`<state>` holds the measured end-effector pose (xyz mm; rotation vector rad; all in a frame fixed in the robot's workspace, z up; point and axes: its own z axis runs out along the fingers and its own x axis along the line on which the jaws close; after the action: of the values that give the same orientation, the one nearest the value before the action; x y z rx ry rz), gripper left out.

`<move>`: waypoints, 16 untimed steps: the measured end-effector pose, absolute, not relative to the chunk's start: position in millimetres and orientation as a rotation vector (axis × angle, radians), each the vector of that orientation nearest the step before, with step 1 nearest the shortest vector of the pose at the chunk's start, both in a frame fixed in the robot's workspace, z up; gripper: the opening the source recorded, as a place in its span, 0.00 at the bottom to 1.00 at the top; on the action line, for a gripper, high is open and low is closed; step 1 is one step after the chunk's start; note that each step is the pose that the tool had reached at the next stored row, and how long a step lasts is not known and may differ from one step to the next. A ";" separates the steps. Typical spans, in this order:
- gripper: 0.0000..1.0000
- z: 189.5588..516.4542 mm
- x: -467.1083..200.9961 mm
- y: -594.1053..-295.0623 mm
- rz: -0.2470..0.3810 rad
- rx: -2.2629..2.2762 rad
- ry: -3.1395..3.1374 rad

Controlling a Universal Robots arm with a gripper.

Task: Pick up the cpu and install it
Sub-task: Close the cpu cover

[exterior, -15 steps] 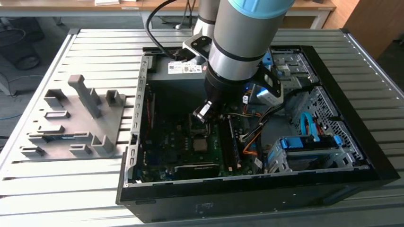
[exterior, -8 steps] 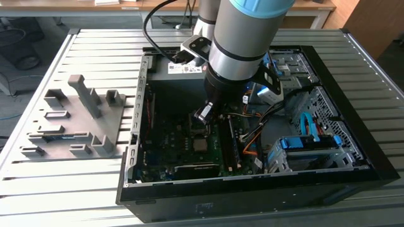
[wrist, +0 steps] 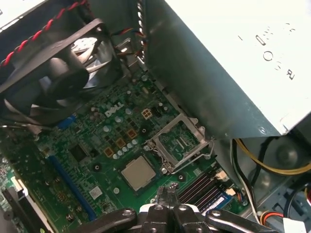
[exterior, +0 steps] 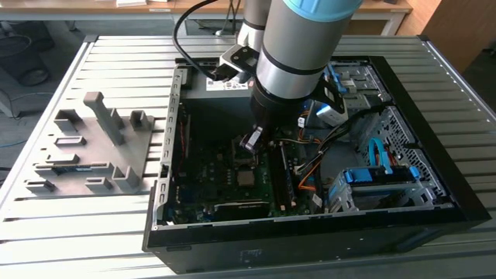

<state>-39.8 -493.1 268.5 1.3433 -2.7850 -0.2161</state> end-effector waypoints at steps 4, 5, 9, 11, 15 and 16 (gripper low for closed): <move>0.10 268.5 -39.8 -493.1 -0.215 1.388 -2.760; 0.10 268.5 -39.8 -493.1 -0.215 1.399 -2.754; 0.10 268.2 -39.8 -493.1 -0.234 1.440 -2.737; 0.10 268.1 -39.7 -493.1 -0.250 1.463 -2.728; 0.10 267.3 -39.7 -493.0 -0.262 1.526 -2.693; 0.10 267.0 -39.7 -493.1 -0.263 1.538 -2.686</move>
<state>-39.7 -493.1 267.0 1.5375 -2.6862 -0.2629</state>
